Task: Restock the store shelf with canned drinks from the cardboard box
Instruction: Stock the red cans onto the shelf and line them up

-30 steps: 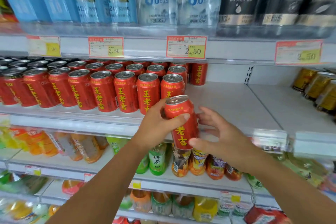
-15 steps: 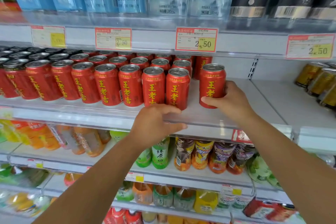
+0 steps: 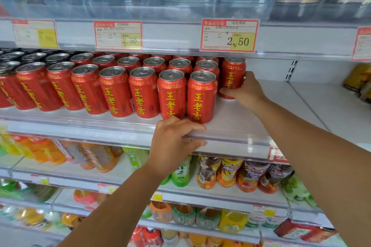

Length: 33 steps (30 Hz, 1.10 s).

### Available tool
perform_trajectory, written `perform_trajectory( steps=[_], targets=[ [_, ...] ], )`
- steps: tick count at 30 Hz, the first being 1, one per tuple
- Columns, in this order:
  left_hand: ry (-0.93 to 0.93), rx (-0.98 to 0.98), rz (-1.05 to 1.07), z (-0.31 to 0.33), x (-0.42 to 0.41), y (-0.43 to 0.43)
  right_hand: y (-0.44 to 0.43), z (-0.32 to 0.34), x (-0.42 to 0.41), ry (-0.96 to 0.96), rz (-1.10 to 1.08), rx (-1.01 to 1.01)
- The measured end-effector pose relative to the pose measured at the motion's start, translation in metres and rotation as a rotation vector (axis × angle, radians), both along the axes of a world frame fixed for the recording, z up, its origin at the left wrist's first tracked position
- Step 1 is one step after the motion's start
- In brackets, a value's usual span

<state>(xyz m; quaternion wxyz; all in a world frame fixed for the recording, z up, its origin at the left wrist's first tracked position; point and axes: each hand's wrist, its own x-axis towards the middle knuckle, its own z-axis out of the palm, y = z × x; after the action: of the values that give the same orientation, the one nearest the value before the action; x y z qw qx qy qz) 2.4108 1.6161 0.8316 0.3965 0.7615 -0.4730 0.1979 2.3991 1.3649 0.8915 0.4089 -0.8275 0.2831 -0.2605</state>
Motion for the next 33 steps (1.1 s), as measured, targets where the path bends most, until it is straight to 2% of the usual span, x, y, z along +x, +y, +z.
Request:
perform_trajectory(
  steps=[9,14,16,18,21,23,25,28,31,33],
  targets=[
    [-0.022,0.037,0.013,-0.002,0.002,0.002,-0.008,-0.006,0.018,0.002,-0.017,-0.009],
    [0.021,0.037,0.004,0.000,0.001,0.002,-0.003,-0.001,-0.001,0.041,0.015,0.075],
    [0.058,0.039,0.007,0.003,0.000,0.001,0.006,0.008,-0.026,0.070,0.041,0.046],
    [0.069,0.049,0.028,0.006,-0.005,0.001,0.022,0.018,-0.064,0.074,0.088,-0.070],
    [-0.108,0.045,0.062,0.008,-0.027,-0.001,0.046,0.021,-0.137,-0.081,0.126,-0.177],
    [-0.182,0.026,-0.021,-0.002,-0.058,-0.005,0.060,0.011,-0.190,-0.167,0.124,-0.167],
    [-0.079,0.077,-0.195,-0.031,-0.096,-0.011,0.070,-0.010,-0.238,-0.131,0.087,-0.144],
    [0.239,0.298,-0.387,-0.106,-0.147,-0.018,0.073,-0.074,-0.299,0.051,0.007,-0.030],
    [0.581,0.579,-0.432,-0.197,-0.185,-0.018,0.074,-0.166,-0.353,0.308,-0.099,0.186],
    [0.744,0.821,-0.401,-0.260,-0.201,-0.012,0.077,-0.235,-0.383,0.454,-0.170,0.341]
  ],
)
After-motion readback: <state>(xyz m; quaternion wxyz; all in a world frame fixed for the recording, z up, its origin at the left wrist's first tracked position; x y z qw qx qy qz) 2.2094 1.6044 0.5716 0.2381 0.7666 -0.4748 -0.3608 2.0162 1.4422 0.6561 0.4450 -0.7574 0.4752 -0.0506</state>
